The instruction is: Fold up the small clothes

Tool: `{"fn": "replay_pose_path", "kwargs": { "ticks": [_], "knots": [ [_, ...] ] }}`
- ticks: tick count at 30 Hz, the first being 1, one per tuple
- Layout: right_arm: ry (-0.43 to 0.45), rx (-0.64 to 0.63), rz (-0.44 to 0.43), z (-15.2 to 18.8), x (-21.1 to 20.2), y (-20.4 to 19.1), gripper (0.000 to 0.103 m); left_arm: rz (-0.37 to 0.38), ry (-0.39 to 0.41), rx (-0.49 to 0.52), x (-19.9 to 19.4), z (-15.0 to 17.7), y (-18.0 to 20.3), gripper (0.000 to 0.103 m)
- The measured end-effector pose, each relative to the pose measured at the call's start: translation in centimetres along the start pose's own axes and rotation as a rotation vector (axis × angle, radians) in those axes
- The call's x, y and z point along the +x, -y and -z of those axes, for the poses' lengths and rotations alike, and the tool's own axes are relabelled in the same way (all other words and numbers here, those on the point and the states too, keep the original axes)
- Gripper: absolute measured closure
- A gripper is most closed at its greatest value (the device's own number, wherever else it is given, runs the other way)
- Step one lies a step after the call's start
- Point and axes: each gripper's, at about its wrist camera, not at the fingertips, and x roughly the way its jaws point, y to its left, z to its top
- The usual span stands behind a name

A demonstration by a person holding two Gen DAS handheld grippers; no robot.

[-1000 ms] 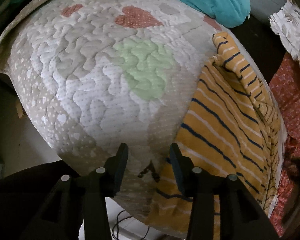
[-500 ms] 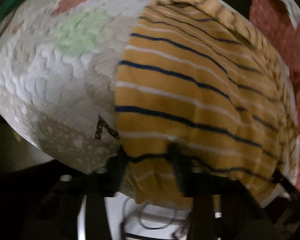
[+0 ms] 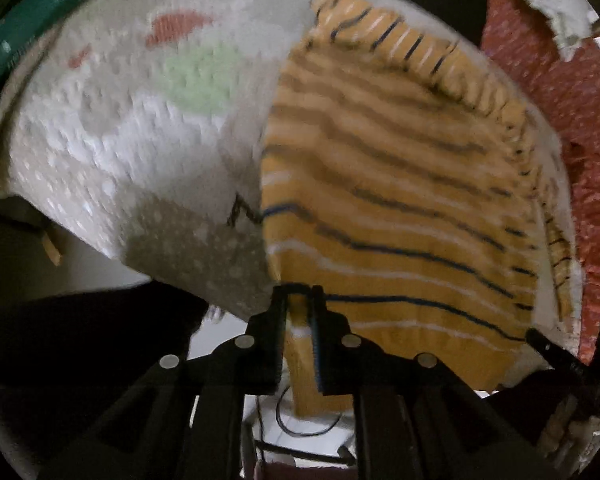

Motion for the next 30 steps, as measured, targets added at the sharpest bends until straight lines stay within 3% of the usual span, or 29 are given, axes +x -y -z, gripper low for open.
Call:
{"fn": "replay_pose_path", "kwargs": {
  "ticks": [2,4,9,14,16,20,23,24,25,27,30],
  "knots": [
    [0.074,-0.02,0.0,-1.6,-1.6,-0.5,0.079,0.018,0.044,0.018,-1.9,-0.6,0.3,0.085],
    [0.132,-0.026,-0.038,-4.5,-2.5,-1.3,0.075,0.039,0.071,0.027,-3.1,-2.7,0.3,0.067],
    [0.271,-0.011,-0.044,-13.2,-1.3,-3.6,0.064,0.046,0.087,0.068,0.3,-12.3,3.7,0.065],
    [0.225,0.17,-0.159,-22.7,4.8,-4.6,0.061,0.053,0.093,0.085,4.5,-22.5,5.1,0.061],
    [0.206,0.222,-0.171,-24.9,7.1,-4.8,0.061,0.031,0.086,0.097,6.8,-26.6,6.5,0.06],
    [0.171,0.272,-0.148,-27.6,10.8,-5.1,0.06,0.023,0.028,0.134,11.8,-32.1,9.4,0.06],
    [0.185,0.278,-0.139,-28.5,12.1,-5.4,0.059,-0.073,-0.006,0.155,15.6,-34.2,10.4,0.06],
    [0.19,0.262,-0.149,-28.7,12.2,-5.6,0.062,-0.111,-0.013,0.135,16.6,-34.6,10.2,0.06],
    [0.184,0.227,-0.173,-29.1,12.2,-6.1,0.092,-0.115,-0.014,0.102,17.2,-34.8,9.8,0.06],
    [0.186,0.212,-0.184,-29.1,11.6,-6.1,0.096,-0.107,0.01,0.073,17.1,-34.8,9.6,0.06],
    [0.232,0.216,-0.205,-27.5,9.0,-5.0,0.097,-0.14,0.034,0.117,17.0,-34.1,10.2,0.06]
  ]
}}
